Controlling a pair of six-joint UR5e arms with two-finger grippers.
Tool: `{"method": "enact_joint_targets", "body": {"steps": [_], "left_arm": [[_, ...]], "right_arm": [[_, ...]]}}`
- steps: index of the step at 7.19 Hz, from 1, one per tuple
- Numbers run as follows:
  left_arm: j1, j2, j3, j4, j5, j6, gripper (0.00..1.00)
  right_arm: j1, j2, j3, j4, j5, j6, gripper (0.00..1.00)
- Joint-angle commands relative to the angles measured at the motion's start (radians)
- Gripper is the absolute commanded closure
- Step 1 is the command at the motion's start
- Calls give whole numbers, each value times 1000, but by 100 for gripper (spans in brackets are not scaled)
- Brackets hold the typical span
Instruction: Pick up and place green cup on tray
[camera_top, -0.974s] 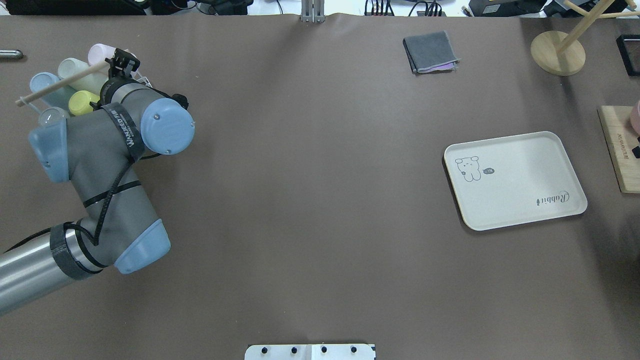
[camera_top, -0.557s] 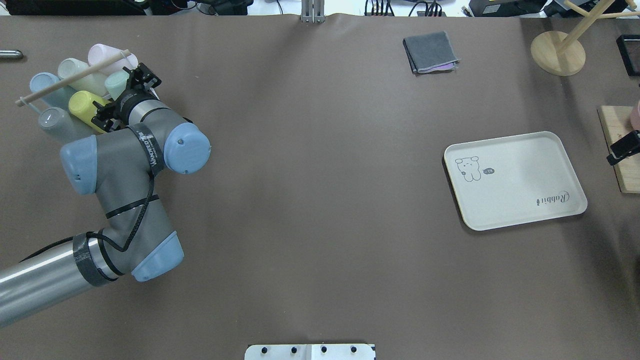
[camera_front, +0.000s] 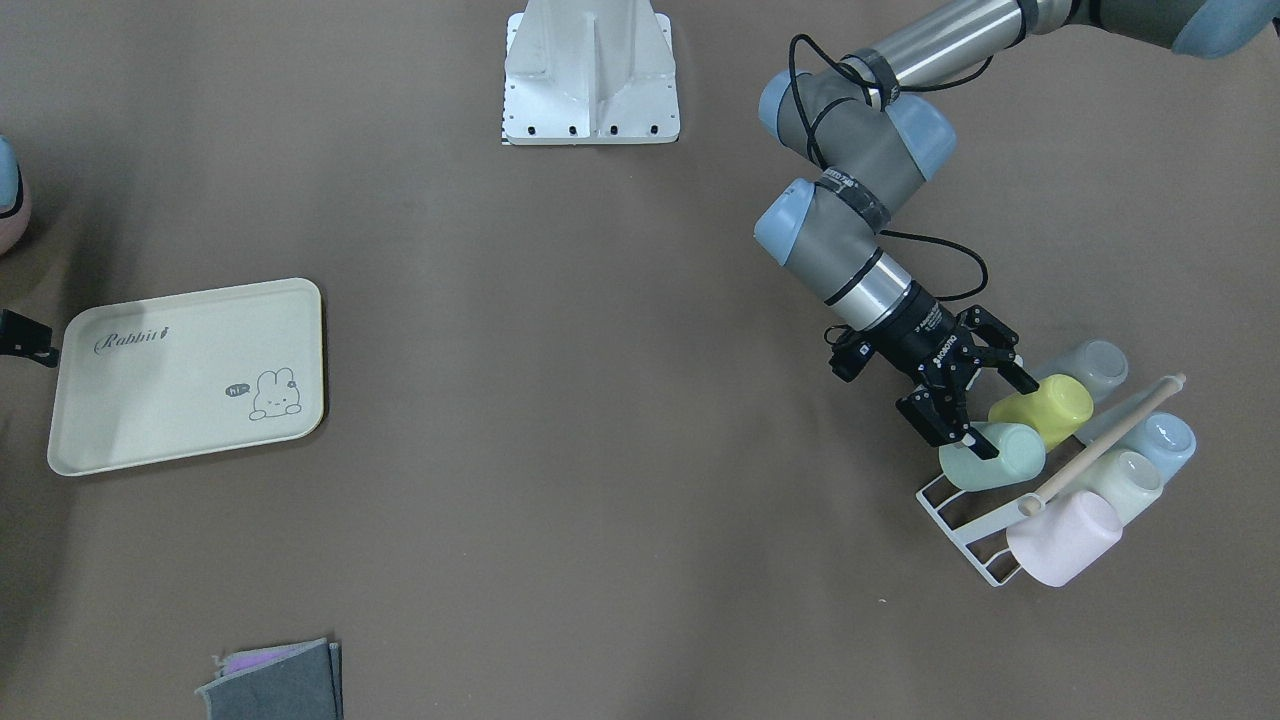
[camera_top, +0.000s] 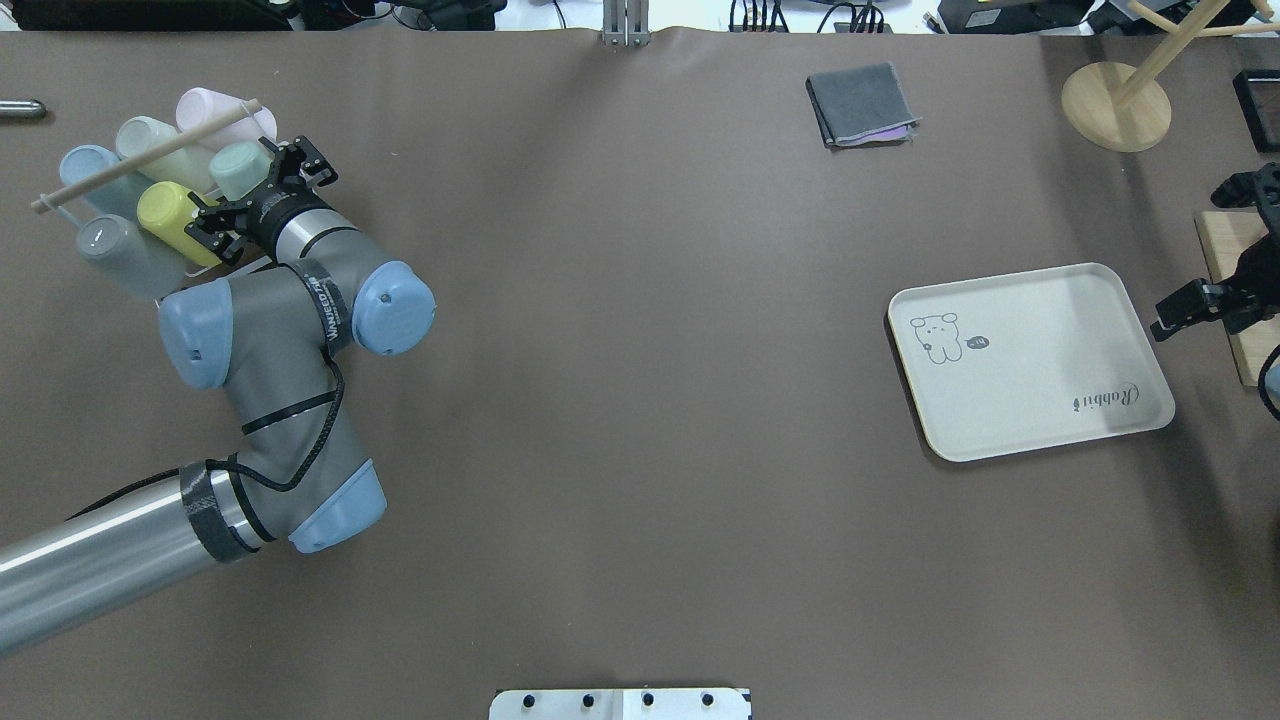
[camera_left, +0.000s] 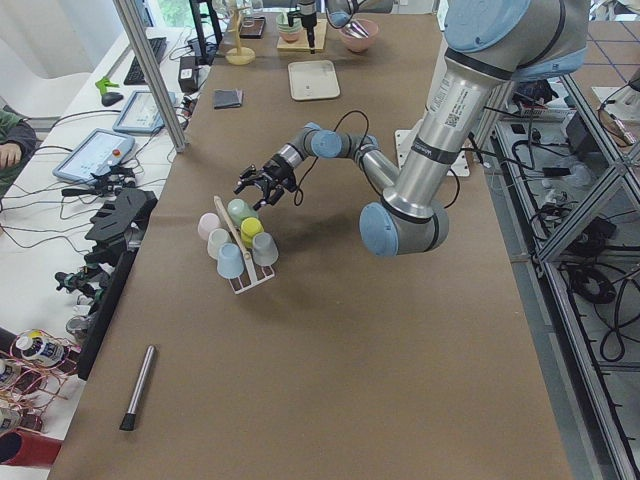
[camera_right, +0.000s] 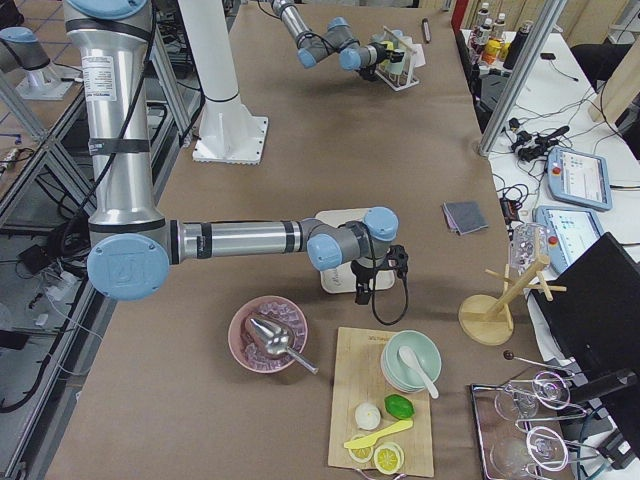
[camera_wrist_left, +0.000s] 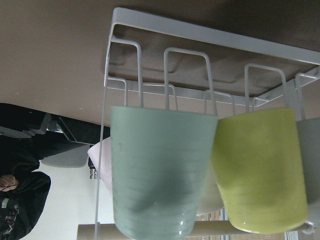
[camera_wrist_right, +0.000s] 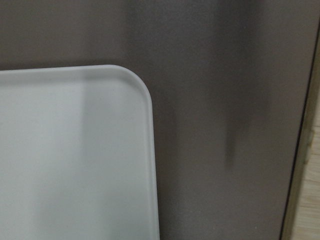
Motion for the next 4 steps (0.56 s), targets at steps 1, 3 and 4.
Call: {"method": "enact_joint_targets", "body": {"steps": [1, 3, 4], "left_arm": [[1, -15, 83, -54, 31, 2, 2], [1, -17, 137, -111, 59, 2, 2], [2, -21, 158, -114, 59, 1, 2]], "right_arm": [[-40, 8, -43, 46, -2, 38, 0], [-59, 10, -107, 157, 0, 125, 3], [-59, 13, -121, 184, 1, 127, 18]]}}
